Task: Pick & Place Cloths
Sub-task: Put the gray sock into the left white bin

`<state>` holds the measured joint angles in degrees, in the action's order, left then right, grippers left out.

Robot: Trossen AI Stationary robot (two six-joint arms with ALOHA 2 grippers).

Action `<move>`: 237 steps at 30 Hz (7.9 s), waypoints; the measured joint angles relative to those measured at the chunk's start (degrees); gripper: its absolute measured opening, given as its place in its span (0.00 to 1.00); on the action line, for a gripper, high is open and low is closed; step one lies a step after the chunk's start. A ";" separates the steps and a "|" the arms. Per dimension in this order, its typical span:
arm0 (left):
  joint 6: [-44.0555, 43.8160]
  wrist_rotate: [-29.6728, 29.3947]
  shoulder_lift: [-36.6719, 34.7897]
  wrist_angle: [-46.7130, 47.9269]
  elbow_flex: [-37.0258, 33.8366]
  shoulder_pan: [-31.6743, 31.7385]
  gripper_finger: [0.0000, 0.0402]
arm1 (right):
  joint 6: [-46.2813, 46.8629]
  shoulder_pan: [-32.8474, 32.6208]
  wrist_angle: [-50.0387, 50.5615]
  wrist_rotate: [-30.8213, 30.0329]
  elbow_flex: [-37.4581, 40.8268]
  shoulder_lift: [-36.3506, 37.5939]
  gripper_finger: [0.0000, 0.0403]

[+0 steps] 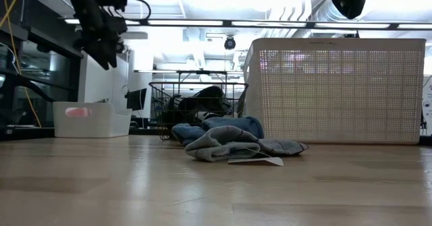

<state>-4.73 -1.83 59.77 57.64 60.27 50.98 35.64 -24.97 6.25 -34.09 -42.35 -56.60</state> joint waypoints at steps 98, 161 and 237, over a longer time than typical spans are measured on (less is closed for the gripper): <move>-9.09 -4.39 -6.75 -2.76 -0.02 -41.27 0.43 | -21.97 6.19 -9.28 19.59 -0.04 -38.42 0.62; -11.29 5.81 -3.59 -25.70 -0.02 -41.27 0.43 | -14.07 8.02 -44.42 12.75 -0.02 -27.43 0.01; -8.49 16.31 15.19 -63.52 0.02 -48.87 0.04 | -24.94 14.25 -53.21 20.81 -0.02 -21.29 0.03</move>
<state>-13.23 14.48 74.96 -5.89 60.29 2.11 10.70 -10.72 -46.96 -13.28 -42.37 -77.89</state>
